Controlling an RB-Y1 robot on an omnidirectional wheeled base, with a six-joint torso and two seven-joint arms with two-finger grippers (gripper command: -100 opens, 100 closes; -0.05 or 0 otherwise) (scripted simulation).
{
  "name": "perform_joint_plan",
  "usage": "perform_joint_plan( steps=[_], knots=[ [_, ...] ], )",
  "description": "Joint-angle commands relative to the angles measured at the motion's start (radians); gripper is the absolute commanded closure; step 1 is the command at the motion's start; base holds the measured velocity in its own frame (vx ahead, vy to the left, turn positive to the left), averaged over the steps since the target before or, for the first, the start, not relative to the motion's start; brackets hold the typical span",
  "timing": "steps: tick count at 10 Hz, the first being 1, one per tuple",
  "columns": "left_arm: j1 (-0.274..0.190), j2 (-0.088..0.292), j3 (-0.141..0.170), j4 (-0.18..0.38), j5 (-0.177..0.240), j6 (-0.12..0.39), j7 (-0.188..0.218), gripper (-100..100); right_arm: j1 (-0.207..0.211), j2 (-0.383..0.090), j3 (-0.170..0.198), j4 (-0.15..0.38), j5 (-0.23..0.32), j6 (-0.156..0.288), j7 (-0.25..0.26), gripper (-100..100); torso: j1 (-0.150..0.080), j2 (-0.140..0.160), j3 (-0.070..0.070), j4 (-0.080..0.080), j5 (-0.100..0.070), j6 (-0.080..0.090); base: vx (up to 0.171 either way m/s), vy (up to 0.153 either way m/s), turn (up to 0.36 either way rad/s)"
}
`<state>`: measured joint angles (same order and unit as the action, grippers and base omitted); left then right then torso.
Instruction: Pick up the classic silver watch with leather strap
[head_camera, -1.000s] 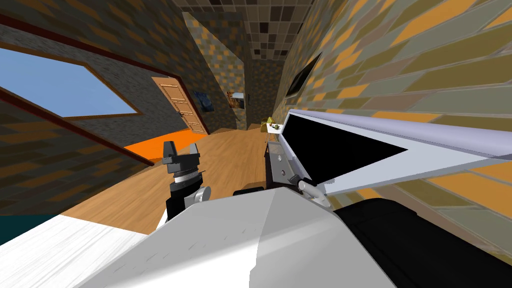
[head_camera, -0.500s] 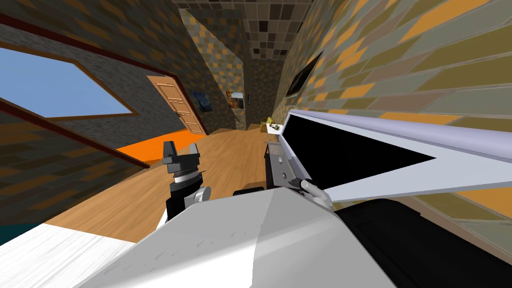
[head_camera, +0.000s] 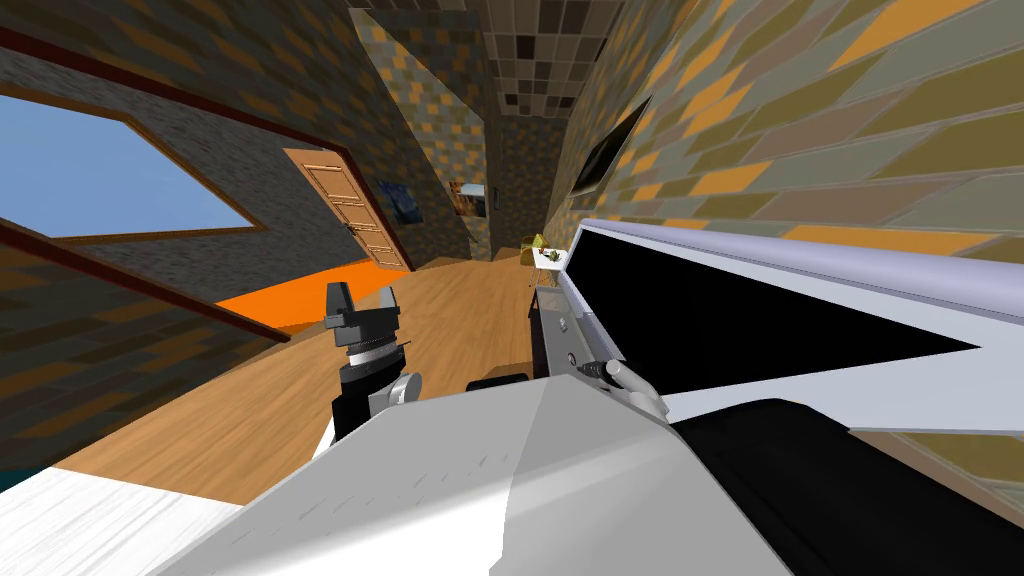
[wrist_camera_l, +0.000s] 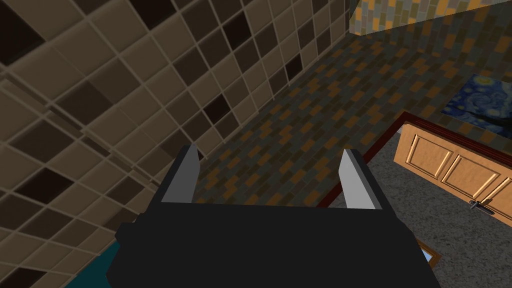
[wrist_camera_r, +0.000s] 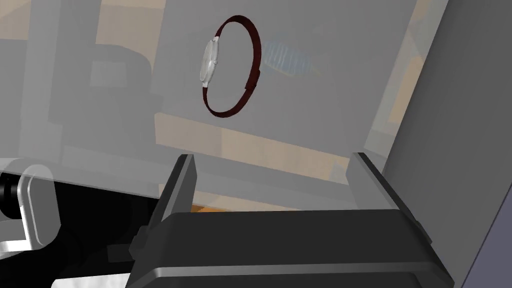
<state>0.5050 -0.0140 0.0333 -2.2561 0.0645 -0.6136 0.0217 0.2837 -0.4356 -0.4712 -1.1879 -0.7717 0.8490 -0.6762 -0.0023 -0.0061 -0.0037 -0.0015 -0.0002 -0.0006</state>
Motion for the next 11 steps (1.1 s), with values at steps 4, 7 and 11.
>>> perform_joint_plan(
  steps=[4,7,11],
  knots=[
    [0.0,0.0,0.0,0.0,0.0,0.0,0.0,0,-0.048,-0.029,-0.038,0.118,-0.08,0.113,-0.084,-100,0.001,-0.001,-0.001,0.0,0.0,0.0,0.106,-0.005,-0.017],
    [0.0,0.0,0.0,0.0,0.0,0.0,0.0,0,-0.076,-0.043,-0.057,0.188,-0.128,0.179,-0.131,-100,0.0,-0.001,-0.001,0.0,0.0,0.0,0.1,-0.007,-0.009],
    [0.0,0.0,0.0,0.0,0.0,0.0,0.0,0,-0.088,-0.04,-0.058,0.211,-0.144,0.201,-0.145,0,0.001,0.003,0.001,0.0,0.0,0.0,0.048,-0.001,0.006]
  ],
)
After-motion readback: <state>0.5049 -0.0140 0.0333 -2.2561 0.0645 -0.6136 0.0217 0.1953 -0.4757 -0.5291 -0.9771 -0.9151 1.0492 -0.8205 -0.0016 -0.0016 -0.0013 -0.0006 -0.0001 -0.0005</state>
